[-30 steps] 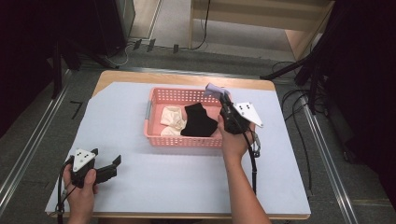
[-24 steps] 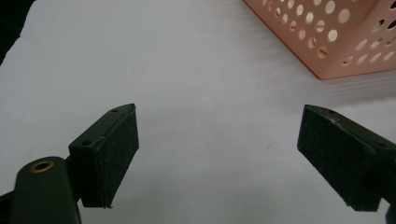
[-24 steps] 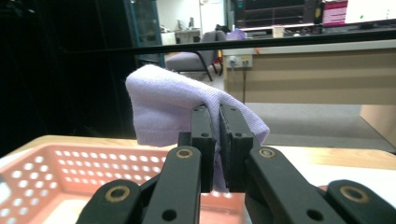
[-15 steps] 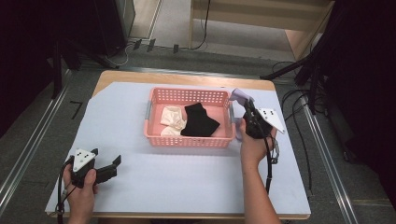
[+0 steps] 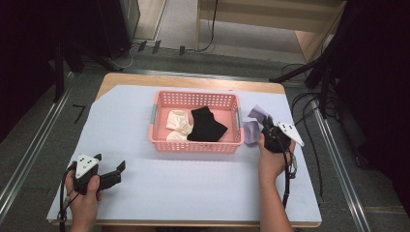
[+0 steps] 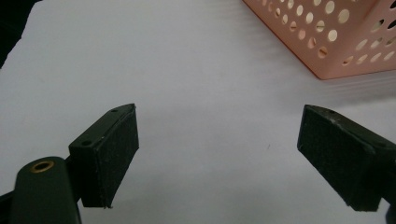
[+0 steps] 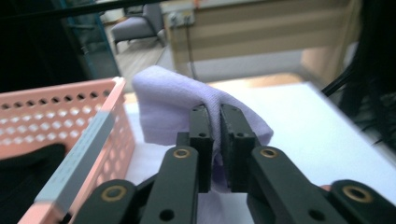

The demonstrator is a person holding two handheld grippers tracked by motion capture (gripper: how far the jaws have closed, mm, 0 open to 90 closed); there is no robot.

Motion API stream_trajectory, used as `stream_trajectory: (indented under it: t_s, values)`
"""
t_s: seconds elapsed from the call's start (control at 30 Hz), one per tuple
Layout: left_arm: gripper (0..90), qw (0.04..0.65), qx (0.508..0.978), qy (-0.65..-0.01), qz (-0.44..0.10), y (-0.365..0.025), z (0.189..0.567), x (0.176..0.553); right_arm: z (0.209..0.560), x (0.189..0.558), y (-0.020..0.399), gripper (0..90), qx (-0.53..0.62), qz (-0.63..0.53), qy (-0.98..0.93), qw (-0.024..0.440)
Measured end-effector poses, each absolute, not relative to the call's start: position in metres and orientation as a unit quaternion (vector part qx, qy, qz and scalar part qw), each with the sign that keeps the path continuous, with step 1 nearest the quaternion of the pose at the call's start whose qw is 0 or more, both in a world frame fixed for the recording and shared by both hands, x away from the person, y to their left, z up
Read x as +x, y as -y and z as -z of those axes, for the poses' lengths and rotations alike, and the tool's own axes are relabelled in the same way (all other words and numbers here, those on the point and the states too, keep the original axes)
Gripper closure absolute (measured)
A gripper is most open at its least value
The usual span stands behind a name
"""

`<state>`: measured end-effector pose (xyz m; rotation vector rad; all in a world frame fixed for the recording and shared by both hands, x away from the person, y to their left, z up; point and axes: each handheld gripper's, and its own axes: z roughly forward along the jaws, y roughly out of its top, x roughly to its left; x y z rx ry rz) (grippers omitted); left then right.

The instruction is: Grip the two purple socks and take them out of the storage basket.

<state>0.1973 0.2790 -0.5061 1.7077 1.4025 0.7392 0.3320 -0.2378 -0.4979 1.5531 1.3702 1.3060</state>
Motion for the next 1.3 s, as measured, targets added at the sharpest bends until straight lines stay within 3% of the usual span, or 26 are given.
stream_trajectory:
  t_s: [0.03, 0.07, 0.27, 0.7, 0.97, 1.3]
  values:
    - [13.2, 0.395, 0.673, -0.553, -0.291, -0.279, 0.506, 0.197, 0.499, 0.331, 0.239, 66.4, 0.591, -0.522, -0.530, 0.310]
    - [13.2, 0.395, 0.673, -0.553, -0.292, -0.279, 0.506, 0.197, 0.500, 0.330, 0.238, 62.5, 0.586, -0.517, -0.540, 0.312]
    - [13.2, 0.395, 0.671, -0.555, -0.292, -0.279, 0.506, 0.197, 0.501, 0.321, 0.238, 52.3, 0.574, -0.510, -0.553, 0.325]
    - [13.2, 0.395, 0.670, -0.556, -0.292, -0.278, 0.506, 0.197, 0.508, 0.294, 0.257, 45.7, 0.556, -0.511, -0.564, 0.334]
    - [13.2, 0.396, 0.670, -0.556, -0.293, -0.278, 0.506, 0.197, 0.511, 0.274, 0.271, 30.0, 0.538, -0.515, -0.572, 0.345]
    - [13.2, 0.396, 0.671, -0.555, -0.294, -0.278, 0.506, 0.196, 0.517, 0.252, 0.290, 28.7, 0.527, -0.489, -0.596, 0.357]
